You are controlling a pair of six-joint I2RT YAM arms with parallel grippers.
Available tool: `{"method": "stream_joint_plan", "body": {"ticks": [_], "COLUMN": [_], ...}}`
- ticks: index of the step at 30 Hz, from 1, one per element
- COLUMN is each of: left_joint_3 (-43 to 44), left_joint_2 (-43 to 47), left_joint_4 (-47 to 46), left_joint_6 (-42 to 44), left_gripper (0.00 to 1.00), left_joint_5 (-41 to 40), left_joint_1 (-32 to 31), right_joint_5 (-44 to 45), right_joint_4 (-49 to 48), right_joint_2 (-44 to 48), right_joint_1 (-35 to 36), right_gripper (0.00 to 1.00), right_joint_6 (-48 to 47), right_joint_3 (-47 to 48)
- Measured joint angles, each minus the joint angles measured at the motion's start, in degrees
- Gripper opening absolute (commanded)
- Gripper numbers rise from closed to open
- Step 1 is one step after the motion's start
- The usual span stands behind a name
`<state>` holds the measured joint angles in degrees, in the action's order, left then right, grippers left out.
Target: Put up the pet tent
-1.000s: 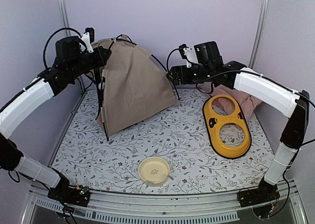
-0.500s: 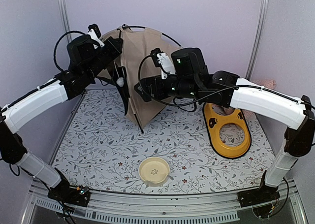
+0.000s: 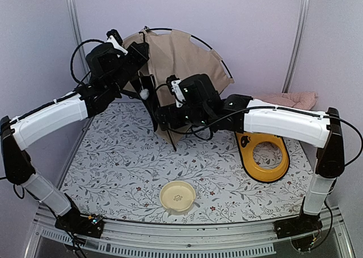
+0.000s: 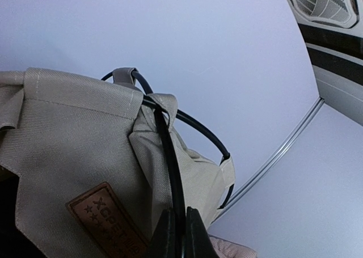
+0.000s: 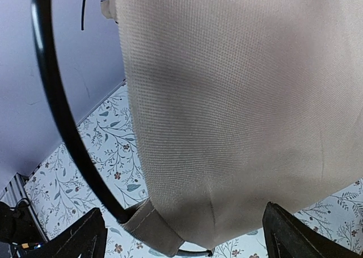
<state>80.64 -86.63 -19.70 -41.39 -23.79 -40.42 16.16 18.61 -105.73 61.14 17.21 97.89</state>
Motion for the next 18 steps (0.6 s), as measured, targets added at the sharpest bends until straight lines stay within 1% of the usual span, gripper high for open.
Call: {"method": "stream_joint_plan", "body": {"ticks": [2,4,7,8,9,10,14,15,17,18], "left_joint_3": [-0.02,-0.07,-0.76,-1.14,-1.51,-1.9,-4.61,-5.49,-7.54,-8.31], "left_joint_2": [-0.22,-0.33,-0.33,-0.33,-0.33,-0.28,0.37,0.96,3.04,4.35], "left_joint_4": [-0.46,-0.68,-1.49,-1.84,-2.16,-2.36,-3.32,-3.15,-2.6,-1.97], "left_joint_6": [-0.31,-0.48,-0.52,-0.46,-0.37,-0.2,1.62,2.62,4.17,5.33], "left_gripper": [0.0,0.0,0.0,0.0,0.03,0.1,0.4,0.46,0.54,0.57], "left_joint_5": [-0.02,0.02,0.35,0.59,0.7,1.01,4.33,5.33,7.87,9.42], "left_joint_1": [-0.2,-0.31,-0.35,-0.35,-0.35,-0.35,-0.35,-0.35,-0.24,-0.15], "right_joint_5": [0.85,2.34,4.61,5.38,6.27,7.08,9.25,9.88,11.3,11.67], "right_joint_4": [0.0,0.24,0.68,0.7,0.61,0.55,0.57,0.66,1.11,1.09], "right_joint_2": [-0.85,-1.46,-1.62,-1.62,-1.6,-1.6,-1.27,-0.96,0.5,1.33], "right_joint_1": [0.0,0.0,0.0,0.09,0.26,0.37,1.2,1.38,1.05,0.74], "right_gripper": [0.82,0.64,0.3,0.16,0.05,0.0,0.0,0.0,0.0,0.0], "right_joint_6": [0.0,0.07,-0.11,-0.15,-0.13,-0.59,-2.69,-3.06,-3.74,-4.04], "right_joint_3": [-0.02,-0.04,-0.15,-0.22,-0.48,-0.79,-3.48,-4.33,-7.13,-8.44]}}
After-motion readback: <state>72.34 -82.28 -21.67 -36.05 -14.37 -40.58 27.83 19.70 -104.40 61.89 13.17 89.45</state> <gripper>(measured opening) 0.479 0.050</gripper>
